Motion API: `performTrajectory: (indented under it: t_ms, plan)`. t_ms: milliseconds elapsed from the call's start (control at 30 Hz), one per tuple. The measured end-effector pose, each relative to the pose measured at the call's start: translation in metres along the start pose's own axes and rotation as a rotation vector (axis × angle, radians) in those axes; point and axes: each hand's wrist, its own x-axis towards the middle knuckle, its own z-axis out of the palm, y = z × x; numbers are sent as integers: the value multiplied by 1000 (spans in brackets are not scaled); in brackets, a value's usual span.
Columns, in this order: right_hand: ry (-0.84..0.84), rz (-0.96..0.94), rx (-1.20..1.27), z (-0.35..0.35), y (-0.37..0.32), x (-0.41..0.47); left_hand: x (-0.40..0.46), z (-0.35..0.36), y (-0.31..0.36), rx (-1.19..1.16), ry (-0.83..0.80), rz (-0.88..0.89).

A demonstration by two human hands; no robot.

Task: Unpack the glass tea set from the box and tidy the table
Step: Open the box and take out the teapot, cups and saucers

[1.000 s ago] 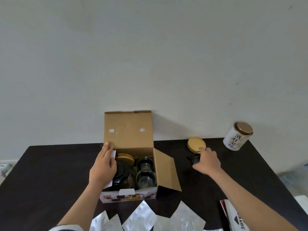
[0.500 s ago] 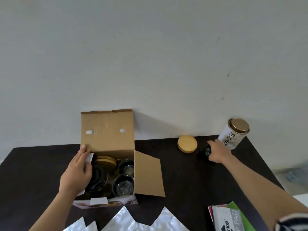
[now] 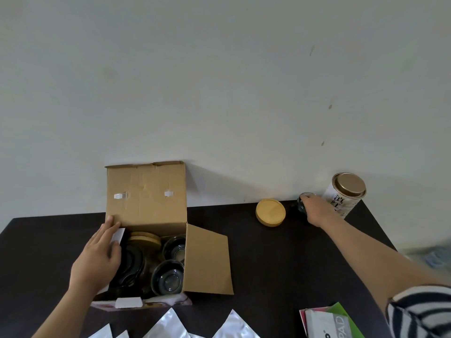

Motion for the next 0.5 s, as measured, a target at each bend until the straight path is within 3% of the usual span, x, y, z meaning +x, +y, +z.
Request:
performTrajectory:
  t_ms: [267,500]
  plan:
    - [99,66,-93,-4,-16,-18,1,0,0,-5,0,-1]
    - [198,-292,486,-38,-128,-92,0,-2,3,-29,-3,3]
